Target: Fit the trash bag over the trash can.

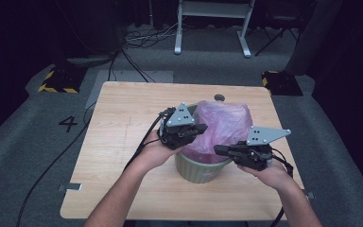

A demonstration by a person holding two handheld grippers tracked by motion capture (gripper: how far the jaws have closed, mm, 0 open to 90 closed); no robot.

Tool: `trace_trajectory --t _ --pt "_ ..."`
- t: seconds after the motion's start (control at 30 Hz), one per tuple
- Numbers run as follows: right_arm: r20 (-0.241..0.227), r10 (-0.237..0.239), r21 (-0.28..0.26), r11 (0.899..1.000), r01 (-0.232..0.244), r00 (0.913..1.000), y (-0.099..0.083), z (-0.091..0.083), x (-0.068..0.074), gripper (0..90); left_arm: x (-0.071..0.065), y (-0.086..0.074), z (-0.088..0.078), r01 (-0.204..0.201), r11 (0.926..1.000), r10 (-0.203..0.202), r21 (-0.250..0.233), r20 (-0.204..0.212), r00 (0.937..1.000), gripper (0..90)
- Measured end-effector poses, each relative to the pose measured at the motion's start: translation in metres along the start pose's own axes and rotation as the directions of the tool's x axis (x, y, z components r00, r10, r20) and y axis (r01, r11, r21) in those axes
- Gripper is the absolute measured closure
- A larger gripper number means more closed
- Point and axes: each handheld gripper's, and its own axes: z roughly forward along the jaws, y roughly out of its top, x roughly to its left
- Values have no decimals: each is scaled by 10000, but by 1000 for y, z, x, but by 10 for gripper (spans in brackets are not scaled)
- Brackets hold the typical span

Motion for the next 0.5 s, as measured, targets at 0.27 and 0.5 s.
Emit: trace_trajectory --t 0.27,0.5 --pt "45 116 -282 9995 -115 9999 1 -10 -2 827 -6 -5 -9 -607 9981 608 -125 109 9981 898" --pt "747 412 -1074 9937 -330 9964 7 -35 -5 587 -30 -11 -19 -1559 9874 1575 -263 800 9843 898"
